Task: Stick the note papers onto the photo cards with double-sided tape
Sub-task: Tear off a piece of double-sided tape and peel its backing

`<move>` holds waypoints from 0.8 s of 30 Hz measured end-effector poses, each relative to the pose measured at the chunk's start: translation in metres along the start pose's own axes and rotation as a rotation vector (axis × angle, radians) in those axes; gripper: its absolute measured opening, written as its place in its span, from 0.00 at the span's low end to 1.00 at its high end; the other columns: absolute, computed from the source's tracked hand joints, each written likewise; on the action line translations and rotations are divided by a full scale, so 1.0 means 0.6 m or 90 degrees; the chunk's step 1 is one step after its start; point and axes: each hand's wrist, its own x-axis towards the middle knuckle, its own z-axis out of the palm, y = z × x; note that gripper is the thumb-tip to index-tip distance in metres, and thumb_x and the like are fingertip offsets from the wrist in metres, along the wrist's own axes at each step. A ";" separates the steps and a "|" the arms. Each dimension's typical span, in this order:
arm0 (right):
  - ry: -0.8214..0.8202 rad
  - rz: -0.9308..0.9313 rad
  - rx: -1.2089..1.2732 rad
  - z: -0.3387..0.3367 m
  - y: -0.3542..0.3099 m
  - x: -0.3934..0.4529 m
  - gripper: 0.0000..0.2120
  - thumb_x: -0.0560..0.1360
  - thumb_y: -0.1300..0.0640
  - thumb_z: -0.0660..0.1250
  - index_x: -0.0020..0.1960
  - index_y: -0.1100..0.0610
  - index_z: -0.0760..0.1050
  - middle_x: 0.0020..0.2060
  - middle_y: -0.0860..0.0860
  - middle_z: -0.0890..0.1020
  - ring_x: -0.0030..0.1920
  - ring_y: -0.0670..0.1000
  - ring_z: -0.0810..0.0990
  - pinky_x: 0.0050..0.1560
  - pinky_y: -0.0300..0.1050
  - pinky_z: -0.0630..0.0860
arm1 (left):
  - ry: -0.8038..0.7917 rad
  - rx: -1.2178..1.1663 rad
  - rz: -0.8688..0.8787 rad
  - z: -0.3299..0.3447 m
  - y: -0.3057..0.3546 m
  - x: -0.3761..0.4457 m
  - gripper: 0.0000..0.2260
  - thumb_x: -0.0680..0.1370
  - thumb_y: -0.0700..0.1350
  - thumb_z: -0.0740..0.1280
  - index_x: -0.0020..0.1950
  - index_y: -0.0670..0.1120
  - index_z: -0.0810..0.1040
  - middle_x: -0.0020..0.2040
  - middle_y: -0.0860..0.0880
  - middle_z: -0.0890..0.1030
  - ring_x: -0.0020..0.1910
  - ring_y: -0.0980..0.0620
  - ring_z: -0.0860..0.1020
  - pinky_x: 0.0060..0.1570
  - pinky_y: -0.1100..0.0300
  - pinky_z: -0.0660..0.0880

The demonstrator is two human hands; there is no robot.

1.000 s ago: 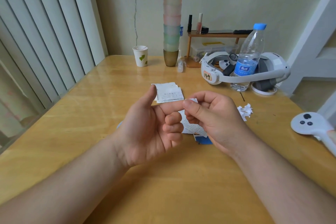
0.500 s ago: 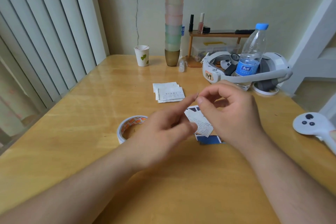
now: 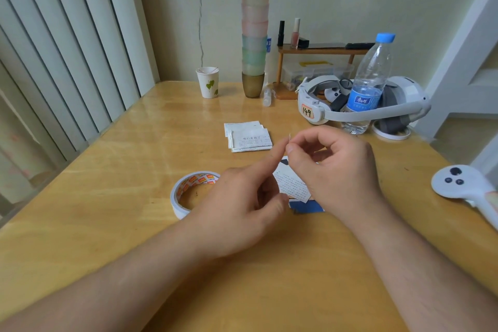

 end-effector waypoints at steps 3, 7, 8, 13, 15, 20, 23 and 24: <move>0.012 -0.012 -0.015 0.003 0.000 0.000 0.02 0.72 0.54 0.72 0.41 0.50 0.84 0.36 0.43 0.85 0.38 0.48 0.83 0.40 0.44 0.80 | 0.009 0.032 0.014 0.000 0.002 0.000 0.37 0.81 0.43 0.69 0.85 0.60 0.55 0.39 0.55 0.79 0.40 0.54 0.78 0.41 0.67 0.73; 0.023 -0.040 -0.037 0.008 -0.001 -0.002 0.03 0.72 0.57 0.72 0.40 0.52 0.83 0.35 0.44 0.84 0.38 0.48 0.83 0.40 0.43 0.79 | 0.012 0.040 0.017 0.001 0.005 0.000 0.37 0.81 0.43 0.69 0.85 0.59 0.54 0.39 0.56 0.79 0.40 0.54 0.78 0.42 0.63 0.75; 0.024 -0.043 -0.038 0.009 -0.002 -0.002 0.03 0.72 0.57 0.72 0.40 0.52 0.83 0.35 0.44 0.84 0.38 0.47 0.83 0.40 0.43 0.79 | 0.011 0.041 0.016 0.001 0.005 0.000 0.37 0.81 0.43 0.69 0.85 0.59 0.54 0.39 0.56 0.79 0.40 0.53 0.78 0.42 0.63 0.75; 0.023 -0.055 -0.046 0.010 -0.001 -0.003 0.04 0.73 0.59 0.72 0.40 0.52 0.82 0.36 0.44 0.84 0.38 0.47 0.82 0.40 0.41 0.78 | 0.011 0.053 0.020 0.001 0.005 0.000 0.38 0.80 0.43 0.69 0.85 0.59 0.54 0.38 0.56 0.78 0.39 0.54 0.77 0.41 0.63 0.74; 0.023 -0.052 -0.045 0.011 0.000 -0.002 0.04 0.73 0.59 0.72 0.40 0.52 0.81 0.36 0.44 0.83 0.39 0.47 0.82 0.39 0.40 0.77 | 0.010 0.051 0.019 0.003 0.006 0.000 0.38 0.80 0.43 0.69 0.85 0.58 0.54 0.38 0.56 0.78 0.38 0.55 0.77 0.41 0.61 0.74; 0.017 -0.048 -0.041 0.015 0.000 -0.003 0.05 0.74 0.60 0.70 0.40 0.53 0.80 0.37 0.42 0.82 0.40 0.47 0.80 0.39 0.33 0.74 | 0.012 0.003 0.007 0.005 0.004 0.000 0.38 0.80 0.41 0.70 0.85 0.59 0.55 0.39 0.55 0.79 0.38 0.54 0.78 0.39 0.65 0.73; 0.006 -0.028 -0.019 0.015 -0.001 -0.003 0.05 0.74 0.59 0.69 0.41 0.52 0.79 0.37 0.41 0.82 0.39 0.47 0.80 0.38 0.31 0.72 | 0.018 -0.080 -0.016 0.007 0.002 -0.001 0.37 0.81 0.40 0.70 0.84 0.61 0.57 0.38 0.56 0.79 0.37 0.58 0.76 0.39 0.69 0.71; 0.001 -0.017 -0.007 0.015 -0.001 -0.003 0.05 0.74 0.58 0.69 0.41 0.52 0.79 0.37 0.41 0.82 0.39 0.47 0.79 0.38 0.31 0.72 | 0.019 -0.115 -0.027 0.007 0.000 0.000 0.36 0.81 0.39 0.70 0.83 0.61 0.59 0.37 0.57 0.78 0.36 0.59 0.75 0.41 0.69 0.71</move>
